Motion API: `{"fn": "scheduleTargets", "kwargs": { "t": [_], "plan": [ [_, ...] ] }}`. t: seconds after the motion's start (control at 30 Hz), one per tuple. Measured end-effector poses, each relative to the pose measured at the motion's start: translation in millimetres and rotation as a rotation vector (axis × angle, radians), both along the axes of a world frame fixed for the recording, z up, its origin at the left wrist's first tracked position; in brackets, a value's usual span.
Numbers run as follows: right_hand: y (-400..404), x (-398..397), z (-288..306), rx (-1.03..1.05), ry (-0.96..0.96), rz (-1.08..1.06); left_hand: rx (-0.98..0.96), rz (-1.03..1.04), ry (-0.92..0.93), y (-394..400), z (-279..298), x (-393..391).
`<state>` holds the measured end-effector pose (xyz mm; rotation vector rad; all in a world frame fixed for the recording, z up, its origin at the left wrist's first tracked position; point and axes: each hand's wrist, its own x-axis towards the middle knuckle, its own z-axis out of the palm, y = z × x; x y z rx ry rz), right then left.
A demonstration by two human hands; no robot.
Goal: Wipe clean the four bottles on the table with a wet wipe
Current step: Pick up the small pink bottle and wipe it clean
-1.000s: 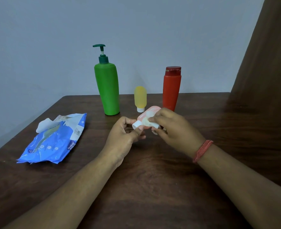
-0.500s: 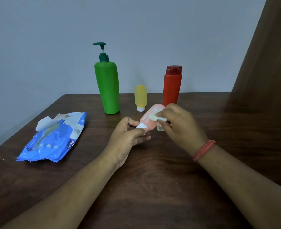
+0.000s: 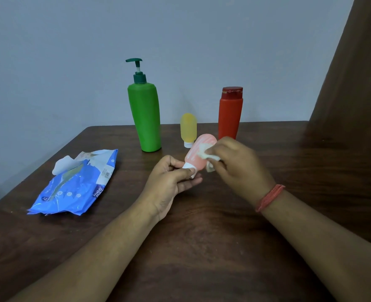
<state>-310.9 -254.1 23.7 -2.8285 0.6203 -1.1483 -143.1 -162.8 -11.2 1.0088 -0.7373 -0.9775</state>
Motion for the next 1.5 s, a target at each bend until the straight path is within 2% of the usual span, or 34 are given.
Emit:
{"fn": "scheduleTargets", "kwargs": {
  "t": [0.07, 0.2, 0.37, 0.53, 0.7, 0.87, 0.97, 1.03, 1.17, 1.37, 1.5],
  "plan": [
    [-2.3, -4.4, 1.1, 0.037, -0.033, -0.040, 0.007, 0.001, -0.022, -0.5, -0.6, -1.0],
    [1.5, -1.3, -1.0, 0.001, 0.115, 0.068, -0.006, -0.025, -0.049, 1.0, -1.5, -0.4],
    [2.9, -1.6, 0.6, -0.022, 0.145, 0.096, -0.007, -0.042, -0.018, 2.0, -0.1, -0.8],
    [-11.6, -8.7, 0.5, 0.048, -0.036, -0.094, 0.042, -0.004, 0.008, 1.6, 2.2, -4.1],
    [0.0, 0.2, -4.3, -0.046, 0.163, 0.137, 0.044, 0.013, -0.006, 2.2, 3.6, -2.5],
    [-17.7, -9.0, -3.0, 0.064, -0.074, -0.094, 0.068, 0.015, -0.043, 0.0, 1.5, -4.5],
    [-11.1, -4.4, -6.2, 0.029, 0.030, 0.042, 0.072, 0.028, -0.057, -0.5, -1.1, -3.0],
    [-9.5, -3.3, -6.2, -0.006, 0.086, 0.045, 0.065, 0.033, -0.070, -0.9, -2.5, -0.5],
    [-18.1, -10.5, -0.5, 0.061, -0.155, -0.105, 0.075, 0.002, -0.131, -2.9, -5.3, 2.0],
    [-17.2, -9.1, -2.5, 0.091, -0.210, -0.161, 0.075, -0.028, -0.224, -5.2, -7.8, 5.4],
    [-11.2, -6.4, -4.3, 0.047, -0.007, -0.035, 0.069, 0.004, -0.286, -4.2, -9.1, 7.5]
  ]
}}
